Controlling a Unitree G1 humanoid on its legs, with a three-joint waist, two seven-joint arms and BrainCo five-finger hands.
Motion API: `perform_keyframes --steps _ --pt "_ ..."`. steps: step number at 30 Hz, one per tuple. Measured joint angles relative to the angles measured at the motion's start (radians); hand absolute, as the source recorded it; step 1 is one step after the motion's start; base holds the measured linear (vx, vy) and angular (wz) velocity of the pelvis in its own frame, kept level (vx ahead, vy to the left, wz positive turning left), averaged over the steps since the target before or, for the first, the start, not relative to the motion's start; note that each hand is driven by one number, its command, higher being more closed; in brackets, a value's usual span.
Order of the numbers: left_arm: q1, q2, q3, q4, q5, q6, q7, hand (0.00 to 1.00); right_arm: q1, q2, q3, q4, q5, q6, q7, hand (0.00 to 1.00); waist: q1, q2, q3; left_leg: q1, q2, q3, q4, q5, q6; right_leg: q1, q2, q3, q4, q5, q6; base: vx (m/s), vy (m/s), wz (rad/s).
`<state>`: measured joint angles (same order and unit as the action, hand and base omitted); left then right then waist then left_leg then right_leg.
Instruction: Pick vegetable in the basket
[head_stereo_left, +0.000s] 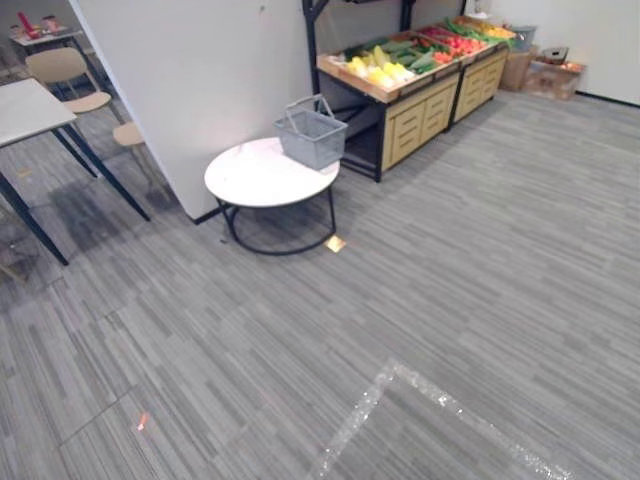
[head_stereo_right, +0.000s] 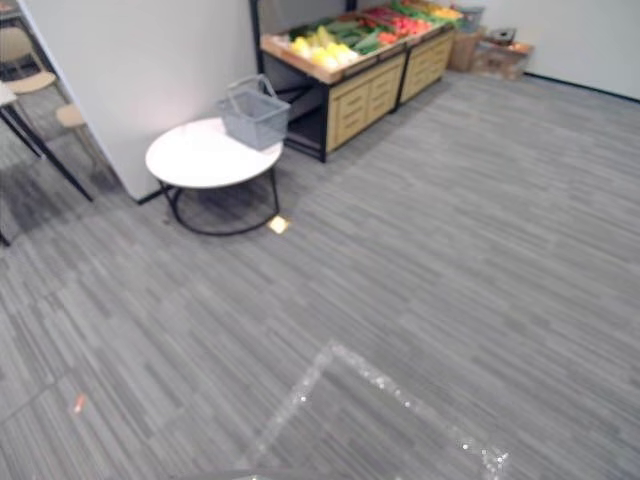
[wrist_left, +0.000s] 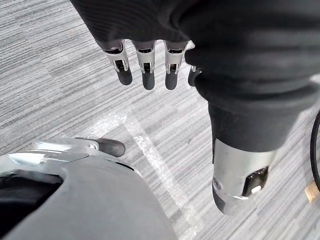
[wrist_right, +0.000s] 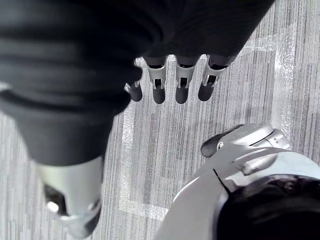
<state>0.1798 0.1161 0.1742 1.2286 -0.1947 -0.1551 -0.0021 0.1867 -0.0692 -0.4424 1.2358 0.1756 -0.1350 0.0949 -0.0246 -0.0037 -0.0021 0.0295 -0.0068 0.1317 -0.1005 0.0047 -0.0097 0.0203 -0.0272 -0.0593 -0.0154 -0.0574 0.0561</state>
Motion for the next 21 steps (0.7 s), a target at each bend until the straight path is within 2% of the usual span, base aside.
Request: perform_keyframes --steps 1,9,21 --pt "-0.003 -0.001 0.013 0.001 0.000 -0.001 0.001 0.00 -0.009 0.003 -0.008 0.004 0.000 0.000 0.000 0.00 0.000 0.006 0.001 0.010 0.000 0.002 0.002 -0.004 -0.002 0.012 0.001 0.000 -0.007 0.000 0.000 0.08 -0.006 -0.02" --pt "-0.012 -0.002 0.019 0.005 0.001 -0.008 0.007 0.00 -0.041 0.007 0.000 0.005 0.000 -0.004 -0.002 0.00 0.000 -0.001 0.019 0.044 0.011 0.027 -0.001 -0.017 -0.013 0.043 0.010 0.013 -0.020 0.000 0.000 0.02 -0.019 -0.07" --pt "-0.017 0.000 -0.020 0.006 0.004 -0.008 0.019 0.00 -0.037 0.003 0.020 -0.002 -0.013 -0.008 -0.021 0.00 0.001 -0.004 0.027 0.046 0.018 0.053 -0.002 -0.027 -0.016 0.037 0.016 0.034 -0.021 -0.001 0.001 -0.02 -0.012 -0.06"
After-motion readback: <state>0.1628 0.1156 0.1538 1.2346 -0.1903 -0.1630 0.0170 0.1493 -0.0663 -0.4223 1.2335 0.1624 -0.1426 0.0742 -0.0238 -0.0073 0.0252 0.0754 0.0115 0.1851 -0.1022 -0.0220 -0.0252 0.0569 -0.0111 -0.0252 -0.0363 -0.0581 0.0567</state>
